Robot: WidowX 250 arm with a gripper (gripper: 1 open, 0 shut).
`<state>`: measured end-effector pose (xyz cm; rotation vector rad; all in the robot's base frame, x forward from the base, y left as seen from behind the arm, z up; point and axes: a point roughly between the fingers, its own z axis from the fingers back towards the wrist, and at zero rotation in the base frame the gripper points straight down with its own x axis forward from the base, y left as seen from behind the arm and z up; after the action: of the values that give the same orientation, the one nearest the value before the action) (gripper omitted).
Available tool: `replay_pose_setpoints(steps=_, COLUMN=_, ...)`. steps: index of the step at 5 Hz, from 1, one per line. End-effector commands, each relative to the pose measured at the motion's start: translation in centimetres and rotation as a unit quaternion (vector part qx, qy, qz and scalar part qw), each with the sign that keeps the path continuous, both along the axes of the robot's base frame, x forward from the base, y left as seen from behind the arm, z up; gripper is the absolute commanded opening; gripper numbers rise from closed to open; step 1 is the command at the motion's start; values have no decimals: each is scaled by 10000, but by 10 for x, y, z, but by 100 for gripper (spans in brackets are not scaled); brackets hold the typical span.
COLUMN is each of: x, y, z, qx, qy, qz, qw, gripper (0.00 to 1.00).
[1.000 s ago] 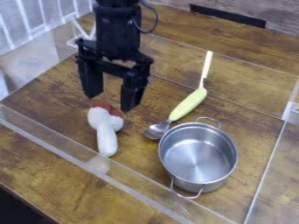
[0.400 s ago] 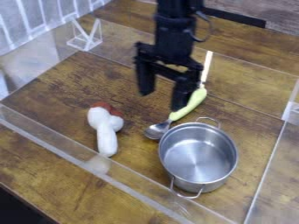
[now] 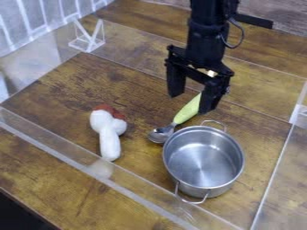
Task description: Move the green spoon to the left
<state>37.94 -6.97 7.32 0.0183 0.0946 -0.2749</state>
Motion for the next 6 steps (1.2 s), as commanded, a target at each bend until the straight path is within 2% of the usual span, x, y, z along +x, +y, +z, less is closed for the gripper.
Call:
replay_pose_setpoints(steps=1, x=19, y=-5, z=13, qx=-21, qy=-357, qz=-274, qw=9990, gripper=100)
replay_pose_setpoints(steps=3, x=40, y=1, z=-3, qx=7, qy=-365, qz=-445, qw=9983, gripper=100)
replay_pose_setpoints(steps=4, x=47, y=4, z=-11, qx=15, qy=-327, qz=-417, qw=9986, gripper=100)
replay_pose_setpoints(steps=6, x=46, y=13, z=-22, qx=33, qy=-146, qz=-336, qw=9993, gripper=100)
